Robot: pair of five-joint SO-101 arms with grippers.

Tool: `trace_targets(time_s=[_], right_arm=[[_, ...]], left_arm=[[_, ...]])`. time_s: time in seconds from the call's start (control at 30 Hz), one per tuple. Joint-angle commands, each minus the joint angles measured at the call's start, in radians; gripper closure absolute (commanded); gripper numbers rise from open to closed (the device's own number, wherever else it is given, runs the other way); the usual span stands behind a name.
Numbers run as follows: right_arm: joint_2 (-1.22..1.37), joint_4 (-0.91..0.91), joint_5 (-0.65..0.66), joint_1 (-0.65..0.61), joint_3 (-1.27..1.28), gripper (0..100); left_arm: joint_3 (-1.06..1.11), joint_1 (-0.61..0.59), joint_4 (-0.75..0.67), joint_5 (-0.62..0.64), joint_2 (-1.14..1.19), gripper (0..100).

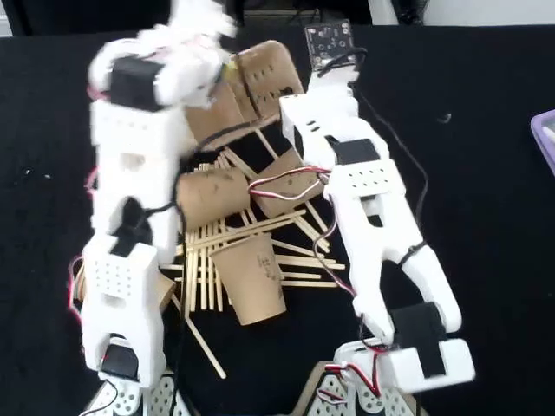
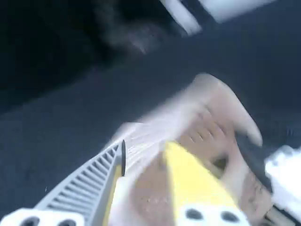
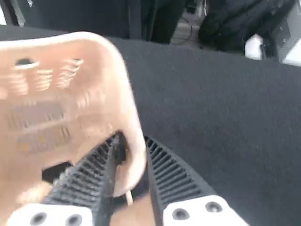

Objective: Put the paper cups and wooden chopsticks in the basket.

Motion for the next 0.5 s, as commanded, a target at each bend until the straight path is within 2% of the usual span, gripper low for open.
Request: trace_targets(time_s=[0.0,0.17,0.47], right_arm=[[-0.068,0.078,-0.028,0.037,-0.061,98.8],[-0.102,0.103,-0.025,0.017,-0.068,98.8],[-0.119,0.101,-0.023,0.002,-0.097,98.8]], left_arm=[[-0.165,-0.145,0.049,0.222,-0.044,72],[-0.113,-0.2,0.049,0.261,-0.032,75],[0.165,-0.166,0.051,0.256,-0.048,75]])
